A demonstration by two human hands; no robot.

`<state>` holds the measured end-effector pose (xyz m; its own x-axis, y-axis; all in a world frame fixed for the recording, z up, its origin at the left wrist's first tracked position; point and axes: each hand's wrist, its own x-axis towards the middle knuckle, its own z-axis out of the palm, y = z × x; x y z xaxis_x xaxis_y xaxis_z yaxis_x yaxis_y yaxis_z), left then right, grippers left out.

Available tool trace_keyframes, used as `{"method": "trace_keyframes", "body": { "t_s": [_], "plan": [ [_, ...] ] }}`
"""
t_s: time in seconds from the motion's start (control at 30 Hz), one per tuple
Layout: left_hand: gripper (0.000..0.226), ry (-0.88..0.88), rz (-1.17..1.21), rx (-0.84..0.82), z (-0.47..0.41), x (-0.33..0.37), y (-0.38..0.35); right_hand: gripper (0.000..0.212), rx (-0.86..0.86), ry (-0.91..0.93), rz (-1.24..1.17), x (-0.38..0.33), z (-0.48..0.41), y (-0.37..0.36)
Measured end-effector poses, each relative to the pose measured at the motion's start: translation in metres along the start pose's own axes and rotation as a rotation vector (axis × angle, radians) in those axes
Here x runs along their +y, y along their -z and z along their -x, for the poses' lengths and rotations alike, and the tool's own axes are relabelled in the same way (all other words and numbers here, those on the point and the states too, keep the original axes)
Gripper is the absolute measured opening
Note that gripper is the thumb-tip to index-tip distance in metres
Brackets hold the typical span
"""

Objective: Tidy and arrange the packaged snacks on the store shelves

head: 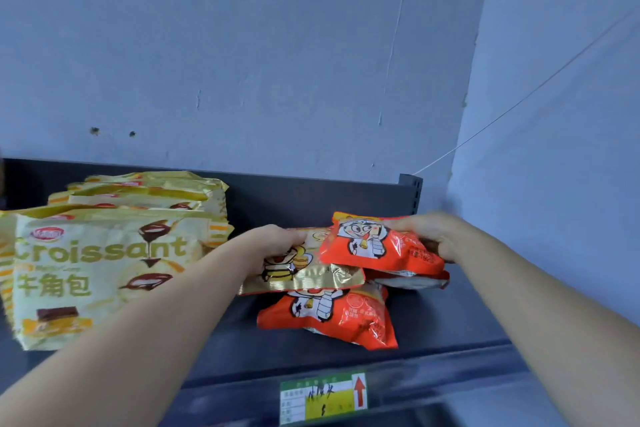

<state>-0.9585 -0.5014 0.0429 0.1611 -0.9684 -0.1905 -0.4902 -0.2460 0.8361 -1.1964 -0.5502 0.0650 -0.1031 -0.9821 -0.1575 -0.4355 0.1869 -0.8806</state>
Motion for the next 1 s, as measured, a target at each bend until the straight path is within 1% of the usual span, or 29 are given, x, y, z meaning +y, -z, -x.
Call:
{"method": "trace_keyframes", "body": {
  "t_s": [0.03, 0.1, 0.13, 0.17, 0.23, 0.27, 0.33, 0.37, 0.43, 0.47, 0.5, 0.57, 0.6, 0.63, 0.7, 0.73, 0.77, 0.8, 0.83, 0.87, 0.93, 1.0],
  "plan": [
    [0.061, -0.024, 0.053, 0.004, -0.004, 0.0, -0.001, 0.055, -0.02, 0.023, -0.048, 0.0, 0.001, -0.002],
    [0.061, -0.087, 0.154, 0.002, -0.006, 0.001, 0.002, 0.039, -0.048, 0.129, -0.162, 0.0, 0.006, -0.006],
    [0.054, -0.115, 0.197, 0.012, -0.006, 0.002, 0.004, 0.032, -0.048, 0.191, -0.23, -0.001, 0.008, -0.007],
    [0.042, -0.128, 0.23, 0.038, -0.006, 0.003, 0.005, 0.029, -0.048, 0.24, -0.289, -0.003, 0.011, -0.01],
    [0.024, -0.131, 0.337, 0.093, -0.003, 0.006, 0.006, 0.03, -0.083, 0.307, -0.389, -0.011, 0.02, -0.017],
    [0.019, -0.129, 0.426, 0.109, 0.001, 0.009, 0.006, 0.031, -0.098, 0.329, -0.418, -0.017, 0.025, -0.022],
    [0.022, -0.15, 0.61, 0.071, 0.006, 0.015, 0.005, 0.03, -0.072, 0.351, -0.406, -0.03, 0.032, -0.033],
    [0.033, -0.164, 0.679, 0.036, 0.006, 0.017, 0.005, 0.03, -0.037, 0.363, -0.361, -0.036, 0.037, -0.039],
    [0.059, -0.157, 0.716, -0.025, 0.008, 0.018, 0.008, 0.032, 0.023, 0.405, -0.283, -0.045, 0.042, -0.047],
    [0.062, -0.157, 0.725, -0.037, 0.008, 0.016, 0.01, 0.033, 0.03, 0.417, -0.263, -0.047, 0.045, -0.049],
    [0.056, -0.155, 0.723, -0.015, 0.008, 0.014, 0.011, 0.032, 0.015, 0.426, -0.265, -0.048, 0.045, -0.049],
    [0.041, -0.146, 0.704, 0.056, 0.006, 0.01, 0.011, 0.026, -0.031, 0.424, -0.378, -0.047, 0.04, -0.044],
    [0.036, -0.149, 0.708, 0.074, 0.005, 0.009, 0.01, 0.023, 0.0, 0.421, -0.432, -0.044, 0.036, -0.039],
    [0.033, -0.15, 0.727, 0.077, 0.006, 0.009, 0.01, 0.021, 0.091, 0.42, -0.401, -0.039, 0.03, -0.033],
    [0.03, -0.143, 0.793, 0.078, 0.004, 0.009, 0.013, 0.021, 0.302, 0.382, -0.105, -0.02, 0.012, -0.017],
    [0.029, -0.137, 0.824, 0.077, 0.003, 0.01, 0.014, 0.023, 0.351, 0.32, 0.061, -0.008, 0.003, -0.011],
    [0.028, -0.132, 0.856, 0.074, 0.001, 0.011, 0.016, 0.035, 0.35, 0.225, 0.171, 0.004, -0.005, -0.006],
    [0.027, -0.129, 0.889, 0.068, 0.0, 0.012, 0.018, 0.047, 0.31, 0.112, 0.222, 0.016, -0.013, -0.004],
    [0.025, -0.126, 0.919, 0.058, -0.002, 0.013, 0.019, 0.056, 0.266, 0.015, 0.215, 0.025, -0.02, -0.004],
    [0.025, -0.126, 0.943, 0.048, -0.004, 0.014, 0.019, 0.059, 0.223, -0.059, 0.2, 0.031, -0.023, -0.004],
    [0.026, -0.135, 0.966, 0.03, -0.007, 0.017, 0.02, 0.056, 0.137, -0.157, 0.139, 0.035, -0.028, -0.003],
    [0.03, -0.141, 0.974, 0.01, -0.008, 0.018, 0.019, 0.047, 0.11, -0.208, 0.075, 0.03, -0.03, 0.0]
  ]
}}
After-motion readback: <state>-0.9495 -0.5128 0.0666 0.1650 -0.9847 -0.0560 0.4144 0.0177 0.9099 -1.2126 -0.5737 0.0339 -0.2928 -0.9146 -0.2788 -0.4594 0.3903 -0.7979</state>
